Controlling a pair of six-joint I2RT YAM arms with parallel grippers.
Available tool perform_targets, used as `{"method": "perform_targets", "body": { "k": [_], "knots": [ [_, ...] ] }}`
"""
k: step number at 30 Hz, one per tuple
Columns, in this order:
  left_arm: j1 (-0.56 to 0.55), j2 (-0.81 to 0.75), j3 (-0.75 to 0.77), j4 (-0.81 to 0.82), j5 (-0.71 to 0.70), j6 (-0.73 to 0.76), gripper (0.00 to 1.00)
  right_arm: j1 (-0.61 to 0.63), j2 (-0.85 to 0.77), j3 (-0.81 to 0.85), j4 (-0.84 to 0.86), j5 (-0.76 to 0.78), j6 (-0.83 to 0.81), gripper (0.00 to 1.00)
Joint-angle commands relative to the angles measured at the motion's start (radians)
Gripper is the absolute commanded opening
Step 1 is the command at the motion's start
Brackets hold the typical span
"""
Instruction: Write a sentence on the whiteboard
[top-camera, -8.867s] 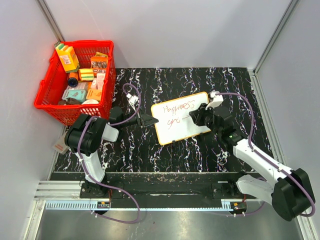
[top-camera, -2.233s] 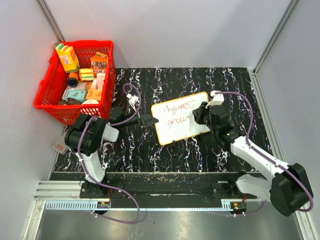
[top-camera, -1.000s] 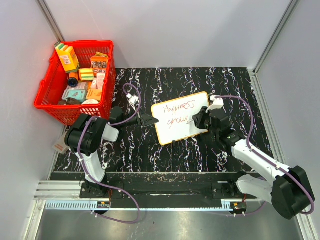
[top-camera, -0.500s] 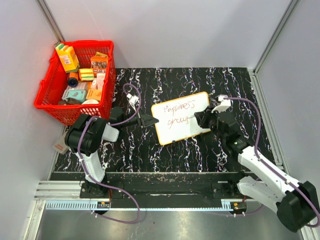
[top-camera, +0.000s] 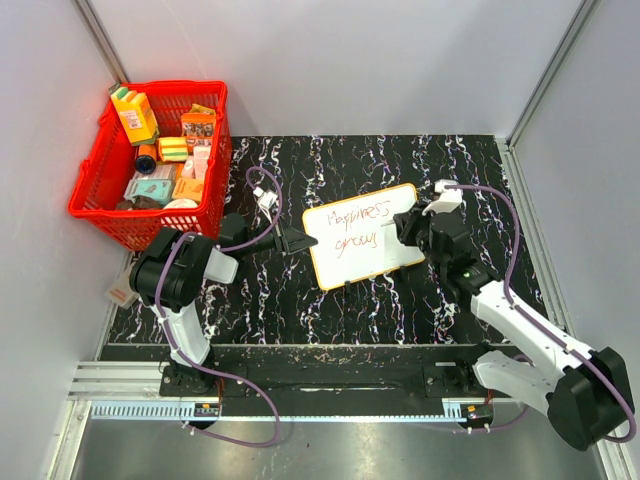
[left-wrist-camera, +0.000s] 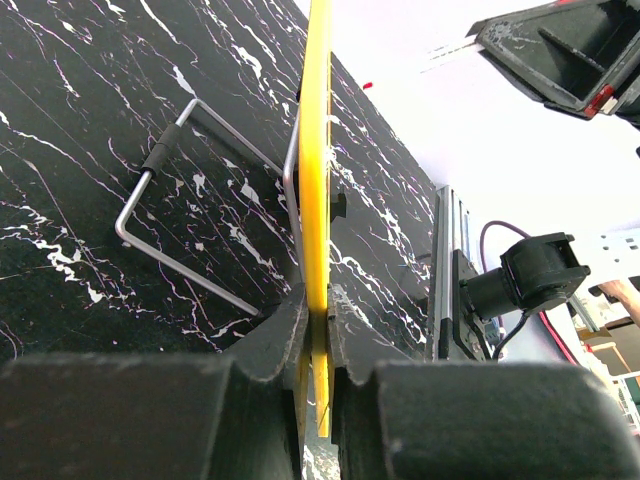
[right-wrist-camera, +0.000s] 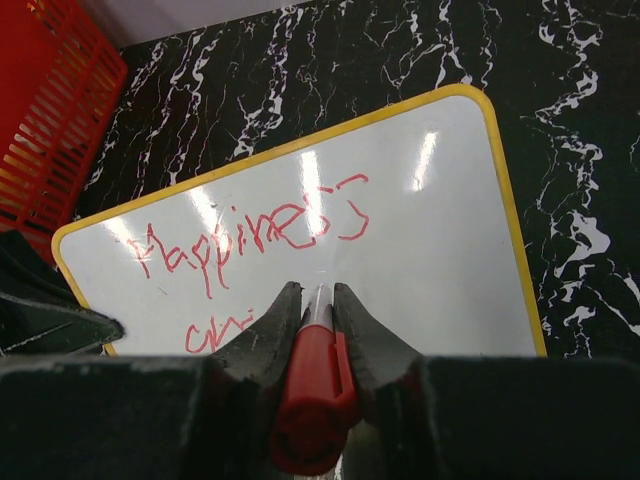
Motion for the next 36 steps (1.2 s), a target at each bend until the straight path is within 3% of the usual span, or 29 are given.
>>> {"method": "perform_targets", "body": {
  "k": [1, 15, 36],
  "knots": [
    [-0.009, -0.033, 0.006, 0.110, 0.017, 0.036, 0.00, -0.006, 0.012, 0.064, 0.029, 0.056, -0.038, 0.00],
    [-0.009, -0.033, 0.006, 0.110, 0.019, 0.037, 0.00, -0.008, 0.097, 0.061, 0.051, 0.097, -0.037, 0.00],
    [-0.009, -0.033, 0.006, 0.108, 0.019, 0.037, 0.00, -0.009, 0.088, -0.017, -0.015, 0.037, -0.011, 0.00]
  ]
}}
